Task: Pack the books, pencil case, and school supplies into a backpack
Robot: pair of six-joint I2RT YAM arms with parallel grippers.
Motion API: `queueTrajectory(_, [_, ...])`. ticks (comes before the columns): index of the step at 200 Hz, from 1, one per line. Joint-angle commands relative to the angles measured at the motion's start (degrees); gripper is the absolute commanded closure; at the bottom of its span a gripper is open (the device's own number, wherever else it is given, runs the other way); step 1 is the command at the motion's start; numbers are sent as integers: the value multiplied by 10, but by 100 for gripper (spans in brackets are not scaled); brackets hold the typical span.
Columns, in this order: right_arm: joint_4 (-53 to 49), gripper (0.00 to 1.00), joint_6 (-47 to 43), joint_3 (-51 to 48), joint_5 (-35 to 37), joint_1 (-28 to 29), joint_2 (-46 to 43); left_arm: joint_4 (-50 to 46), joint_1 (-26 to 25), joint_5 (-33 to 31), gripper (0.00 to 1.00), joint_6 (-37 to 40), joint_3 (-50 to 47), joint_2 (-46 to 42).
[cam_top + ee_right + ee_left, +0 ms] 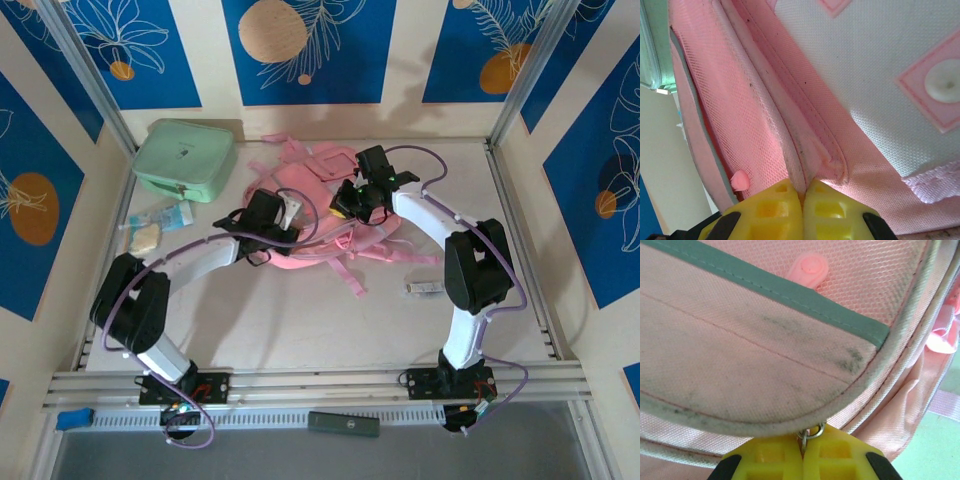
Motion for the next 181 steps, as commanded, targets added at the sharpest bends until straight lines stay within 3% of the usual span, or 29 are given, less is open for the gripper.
queueTrajectory(1, [-7,100,-14,20,-32,0,-6,-19,3,-22,100,-6,-8,-31])
queueTrajectory(18, [-10,100,-8,18,-42,3,-11,-38,4,-28,100,-24,-6,-40])
queueTrajectory(41, [11,75,31,-16,-61,13,-29,-51,-3,-18,100,-53,-9,-59])
queueTrajectory(54, [39,67,67,-48,-73,24,-43,-52,-9,-3,100,-68,-12,-66])
queueTrajectory(86, [116,55,159,-114,-75,56,-74,-49,-21,-8,100,-84,-17,-73])
queueTrajectory(108, [142,52,203,-118,-64,69,-68,-61,-27,-8,100,-87,-9,-71])
queueTrajectory(137, [125,58,196,-81,-28,86,-35,-68,-33,-15,100,-93,-9,-78])
queueTrajectory(166, [74,86,123,-31,9,97,-9,-89,-44,-31,100,-112,-8,-86])
queueTrajectory(181, [45,94,80,-13,16,99,-6,-119,-54,-49,100,-127,2,-92])
